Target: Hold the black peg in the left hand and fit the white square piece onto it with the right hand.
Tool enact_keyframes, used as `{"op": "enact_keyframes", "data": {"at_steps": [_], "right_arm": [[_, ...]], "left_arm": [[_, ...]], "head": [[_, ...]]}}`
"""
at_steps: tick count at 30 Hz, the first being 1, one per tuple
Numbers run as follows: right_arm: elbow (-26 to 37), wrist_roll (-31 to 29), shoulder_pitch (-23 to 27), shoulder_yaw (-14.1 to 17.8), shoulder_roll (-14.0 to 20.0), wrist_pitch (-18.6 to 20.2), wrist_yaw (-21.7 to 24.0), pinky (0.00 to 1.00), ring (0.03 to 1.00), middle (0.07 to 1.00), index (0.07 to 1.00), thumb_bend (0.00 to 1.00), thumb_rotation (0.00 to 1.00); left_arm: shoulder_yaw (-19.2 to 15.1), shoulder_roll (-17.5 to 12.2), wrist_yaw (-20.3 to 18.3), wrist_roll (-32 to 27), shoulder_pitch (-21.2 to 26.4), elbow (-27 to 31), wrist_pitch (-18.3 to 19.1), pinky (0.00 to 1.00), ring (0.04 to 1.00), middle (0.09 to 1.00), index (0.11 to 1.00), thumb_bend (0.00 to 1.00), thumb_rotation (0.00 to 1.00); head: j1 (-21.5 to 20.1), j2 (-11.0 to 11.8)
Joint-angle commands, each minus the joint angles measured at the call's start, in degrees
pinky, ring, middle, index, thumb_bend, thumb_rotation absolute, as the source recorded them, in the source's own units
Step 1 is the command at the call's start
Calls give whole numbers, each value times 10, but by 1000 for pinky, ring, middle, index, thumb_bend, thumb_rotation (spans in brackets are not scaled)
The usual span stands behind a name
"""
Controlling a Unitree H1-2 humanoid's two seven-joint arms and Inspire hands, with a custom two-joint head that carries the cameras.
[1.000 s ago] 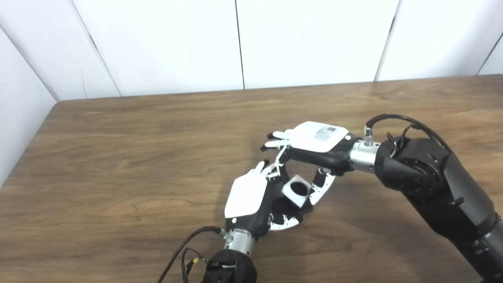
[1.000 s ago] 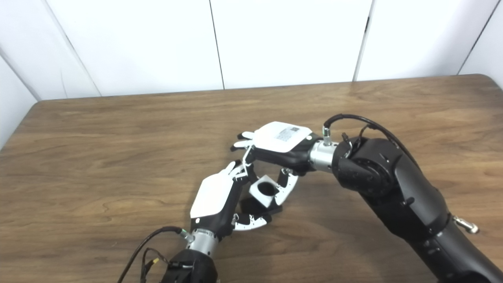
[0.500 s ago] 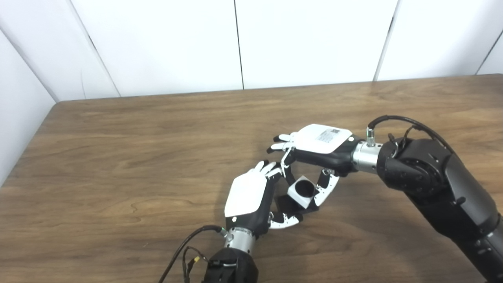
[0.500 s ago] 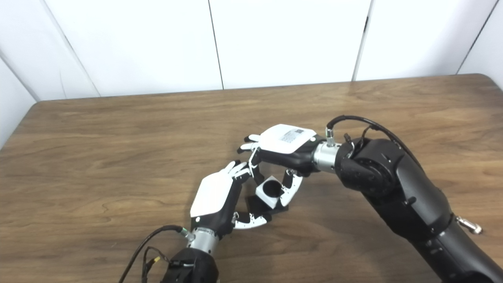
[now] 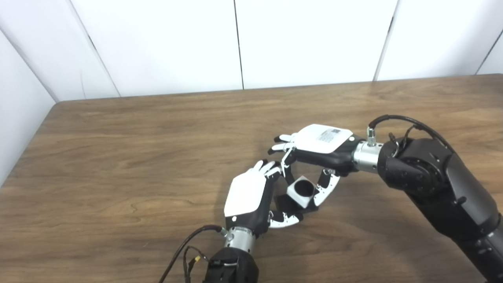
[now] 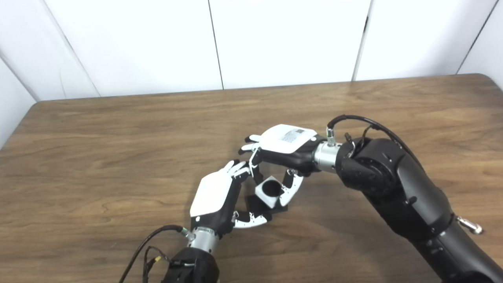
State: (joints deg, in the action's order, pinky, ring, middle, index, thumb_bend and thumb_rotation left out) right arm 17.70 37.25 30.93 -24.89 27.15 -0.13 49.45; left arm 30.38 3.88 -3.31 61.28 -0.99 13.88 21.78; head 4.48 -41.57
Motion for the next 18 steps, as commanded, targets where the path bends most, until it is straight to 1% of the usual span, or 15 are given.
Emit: {"op": "enact_keyframes", "data": {"at_steps": [1,5,8,13,18], "right_arm": [[21,-8,26,14,3,4,-5,950,1000,941,658,881,258],[22,-13,30,18,1,14,0,948,1000,945,684,956,310],[23,-15,33,20,1,21,2,947,1000,947,689,985,335],[27,-12,38,21,1,31,9,941,1000,951,699,994,366],[29,-12,39,25,0,35,4,936,1000,948,694,999,362]], "left_arm": [[13,25,8,7,-1,-2,0,916,958,893,706,795,156],[13,25,6,11,-1,-1,3,912,952,889,711,857,219],[14,25,2,15,0,1,9,912,952,891,718,883,239],[14,24,-2,15,1,5,14,914,951,891,728,888,270],[9,24,-7,6,-1,12,17,939,963,900,741,888,263]], "head": [[2,0],[2,0],[2,0],[1,1],[1,3]]}}
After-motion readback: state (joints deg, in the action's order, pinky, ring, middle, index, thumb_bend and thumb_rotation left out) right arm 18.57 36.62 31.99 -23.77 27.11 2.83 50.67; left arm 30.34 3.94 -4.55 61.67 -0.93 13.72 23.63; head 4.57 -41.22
